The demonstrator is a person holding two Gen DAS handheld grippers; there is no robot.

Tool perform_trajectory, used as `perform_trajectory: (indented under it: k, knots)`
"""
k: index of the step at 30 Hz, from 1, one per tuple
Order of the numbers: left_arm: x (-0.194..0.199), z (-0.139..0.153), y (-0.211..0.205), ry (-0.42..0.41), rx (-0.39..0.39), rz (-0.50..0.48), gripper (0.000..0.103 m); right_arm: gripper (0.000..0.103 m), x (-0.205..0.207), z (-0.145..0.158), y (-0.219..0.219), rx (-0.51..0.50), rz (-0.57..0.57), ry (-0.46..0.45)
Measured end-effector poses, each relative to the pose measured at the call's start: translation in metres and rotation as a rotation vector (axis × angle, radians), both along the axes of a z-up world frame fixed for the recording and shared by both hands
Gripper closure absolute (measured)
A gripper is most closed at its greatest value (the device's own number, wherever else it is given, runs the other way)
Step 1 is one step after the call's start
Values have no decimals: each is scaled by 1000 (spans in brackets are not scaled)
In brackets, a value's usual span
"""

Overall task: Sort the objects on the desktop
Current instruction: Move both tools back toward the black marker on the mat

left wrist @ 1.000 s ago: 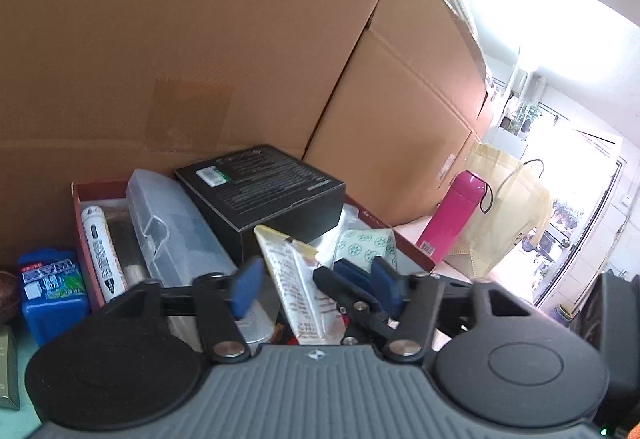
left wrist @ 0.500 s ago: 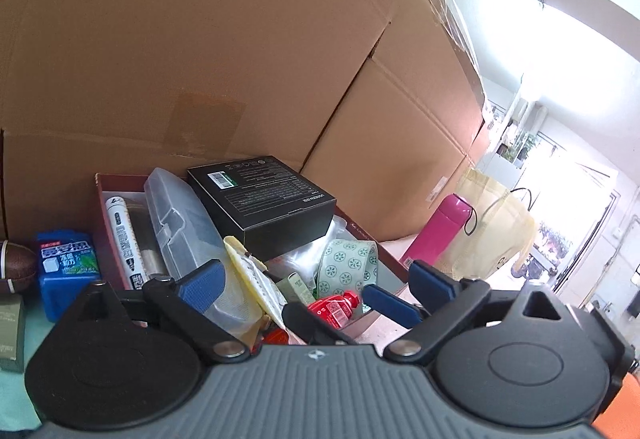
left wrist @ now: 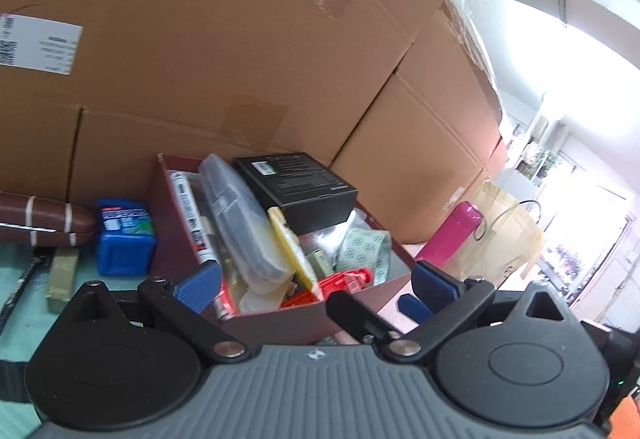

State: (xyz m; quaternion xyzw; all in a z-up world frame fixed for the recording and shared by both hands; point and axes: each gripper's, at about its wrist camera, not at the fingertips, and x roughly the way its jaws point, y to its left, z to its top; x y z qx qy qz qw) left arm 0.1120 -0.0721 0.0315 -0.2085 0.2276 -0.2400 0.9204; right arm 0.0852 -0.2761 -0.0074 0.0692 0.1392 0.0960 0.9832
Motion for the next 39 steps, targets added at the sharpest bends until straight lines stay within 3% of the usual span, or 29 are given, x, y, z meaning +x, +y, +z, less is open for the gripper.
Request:
perform_trajectory:
  k: [3, 17, 25, 31, 39]
  knots:
    - [-9, -1, 3, 25, 75, 30, 0, 2, -10, 4, 8, 6, 18, -15]
    - [-52, -4, 34, 19, 113, 97, 0, 2, -38, 9, 64, -70, 138, -8]
    - [-79, -25, 78, 42, 68, 145, 0, 2, -47, -1, 113, -121, 264, 21]
    - [-90, -43, 124, 82, 52, 237, 0, 2, -40, -18, 151, -126, 357, 82]
    - [-75, -62, 158, 131, 50, 292, 0, 2, -17, -39, 177, -171, 342, 143]
